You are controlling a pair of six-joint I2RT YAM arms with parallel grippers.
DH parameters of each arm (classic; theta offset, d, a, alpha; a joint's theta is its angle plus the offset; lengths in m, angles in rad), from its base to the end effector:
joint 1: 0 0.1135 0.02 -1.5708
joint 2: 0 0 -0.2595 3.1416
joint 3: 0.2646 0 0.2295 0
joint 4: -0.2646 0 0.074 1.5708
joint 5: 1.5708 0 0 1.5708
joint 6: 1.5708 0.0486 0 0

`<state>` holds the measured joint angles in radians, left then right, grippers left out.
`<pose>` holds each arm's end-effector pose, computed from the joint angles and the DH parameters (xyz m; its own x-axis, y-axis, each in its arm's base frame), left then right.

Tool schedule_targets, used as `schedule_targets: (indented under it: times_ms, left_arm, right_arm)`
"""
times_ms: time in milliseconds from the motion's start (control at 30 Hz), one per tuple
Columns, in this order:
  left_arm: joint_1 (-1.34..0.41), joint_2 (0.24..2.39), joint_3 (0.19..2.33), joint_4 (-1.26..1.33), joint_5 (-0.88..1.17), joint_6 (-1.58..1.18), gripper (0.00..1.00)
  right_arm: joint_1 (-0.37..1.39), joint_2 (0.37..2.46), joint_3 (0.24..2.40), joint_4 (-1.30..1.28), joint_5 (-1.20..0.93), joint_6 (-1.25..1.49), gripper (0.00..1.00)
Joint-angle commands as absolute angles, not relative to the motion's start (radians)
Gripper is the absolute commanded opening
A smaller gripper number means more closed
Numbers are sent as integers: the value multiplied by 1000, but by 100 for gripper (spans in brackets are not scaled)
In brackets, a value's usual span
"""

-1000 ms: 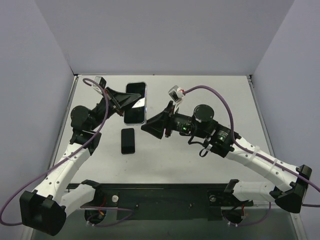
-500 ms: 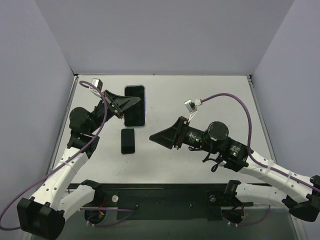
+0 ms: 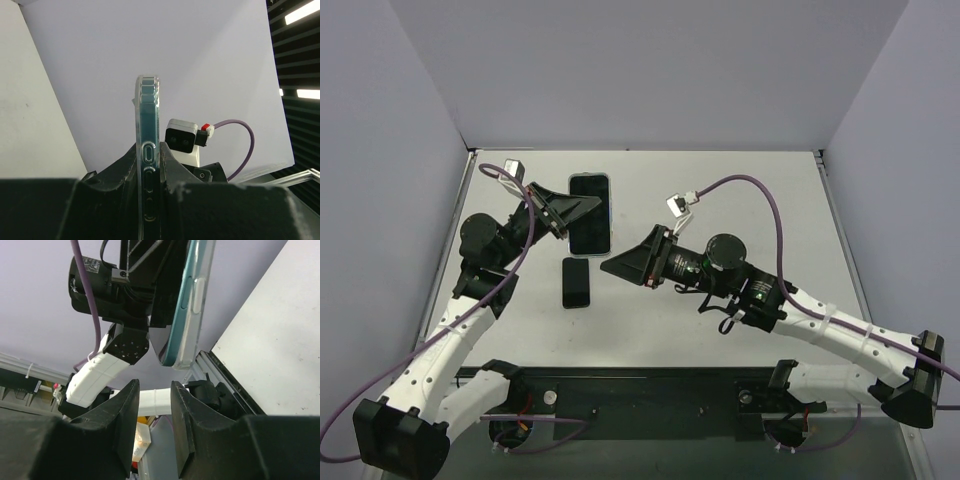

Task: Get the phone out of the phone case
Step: Remove the phone case from the phone.

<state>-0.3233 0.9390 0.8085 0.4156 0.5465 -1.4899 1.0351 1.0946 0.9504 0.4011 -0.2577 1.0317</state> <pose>0.1864 -0.0891 0.3861 -0.7203 -0.6567 -0.2232 0.3260 -0.0364 -0.9447 0.1149 0.2178 0.4024 -0.7550 0.3539 -0.5521 -0.6028 -0.0429 0.7968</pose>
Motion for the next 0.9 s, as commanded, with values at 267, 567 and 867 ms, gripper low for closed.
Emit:
schedule_targets:
  times_ms: [267, 567, 867]
  left_arm:
    - [-316, 916, 853, 495, 538, -1500, 0]
    - [-318, 911, 859, 503, 552, -1508, 0]
    - [-318, 902, 868, 528, 560, -1525, 0]
  right_arm:
    - [993, 1097, 1002, 506, -241, 1068, 27]
    - [940, 1149, 1002, 583, -282, 1120, 27]
    - [953, 1227, 1023, 583, -287, 1138, 28]
